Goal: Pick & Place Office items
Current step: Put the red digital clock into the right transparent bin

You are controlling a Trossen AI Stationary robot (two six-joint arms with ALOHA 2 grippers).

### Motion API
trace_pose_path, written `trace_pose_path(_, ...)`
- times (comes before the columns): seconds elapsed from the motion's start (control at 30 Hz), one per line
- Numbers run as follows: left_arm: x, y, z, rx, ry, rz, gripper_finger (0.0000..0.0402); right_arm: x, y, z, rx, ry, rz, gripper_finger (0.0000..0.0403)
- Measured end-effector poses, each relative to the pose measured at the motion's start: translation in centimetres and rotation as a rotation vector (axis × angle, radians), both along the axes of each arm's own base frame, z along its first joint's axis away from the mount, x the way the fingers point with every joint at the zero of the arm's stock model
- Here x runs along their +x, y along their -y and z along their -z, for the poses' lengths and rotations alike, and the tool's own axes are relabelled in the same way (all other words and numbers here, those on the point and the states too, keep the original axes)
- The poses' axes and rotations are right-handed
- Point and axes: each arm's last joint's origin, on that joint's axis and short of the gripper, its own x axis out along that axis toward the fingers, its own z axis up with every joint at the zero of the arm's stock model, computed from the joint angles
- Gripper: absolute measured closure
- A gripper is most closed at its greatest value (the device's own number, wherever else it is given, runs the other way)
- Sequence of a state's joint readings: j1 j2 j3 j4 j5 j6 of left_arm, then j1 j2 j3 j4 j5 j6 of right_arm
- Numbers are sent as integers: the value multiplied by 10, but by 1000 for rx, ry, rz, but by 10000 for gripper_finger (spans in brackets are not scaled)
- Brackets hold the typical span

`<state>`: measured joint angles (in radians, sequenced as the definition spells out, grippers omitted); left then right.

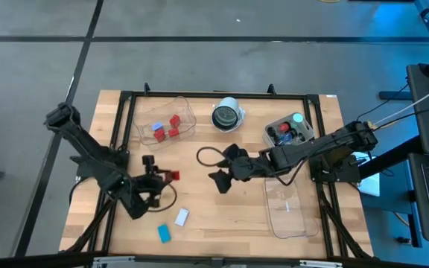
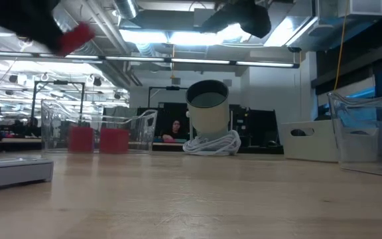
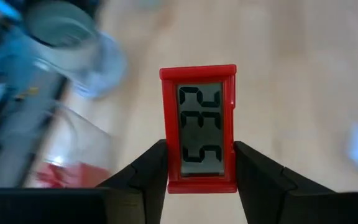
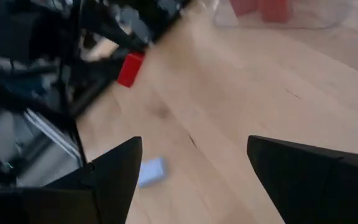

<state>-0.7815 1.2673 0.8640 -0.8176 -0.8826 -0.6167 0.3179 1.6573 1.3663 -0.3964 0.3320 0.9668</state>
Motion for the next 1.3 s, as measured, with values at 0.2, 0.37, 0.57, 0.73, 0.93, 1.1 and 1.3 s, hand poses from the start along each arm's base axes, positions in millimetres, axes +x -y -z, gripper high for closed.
trace_pose_path(0.2, 30, -17, -11, 37, 103, -73, 250, 6, 1, -7, 99, 102, 79, 107)
trace_pose_path(0.37, 50, -32, -19, 59, 161, -95, 251, 9, 8, -9, 110, 135, 136, 107)
trace_pose_path(0.57, 70, -40, -33, 80, 247, -38, 251, 12, 21, -10, 85, 142, 186, 107)
trace_pose_path(0.73, 80, -50, -39, 97, 273, 6, 251, 16, 33, -12, 40, 163, 183, 107)
trace_pose_path(0.93, 86, -63, -41, 91, 282, -16, 251, 19, 41, -14, 10, 179, 176, 107)
trace_pose_path(1.1, 87, -66, -41, 89, 275, -11, 251, 19, 43, -15, 3, 183, 171, 108)
trace_pose_path(1.3, 89, -67, -45, 120, 294, 3, 251, 19, 44, -15, -9, 184, 175, 121)
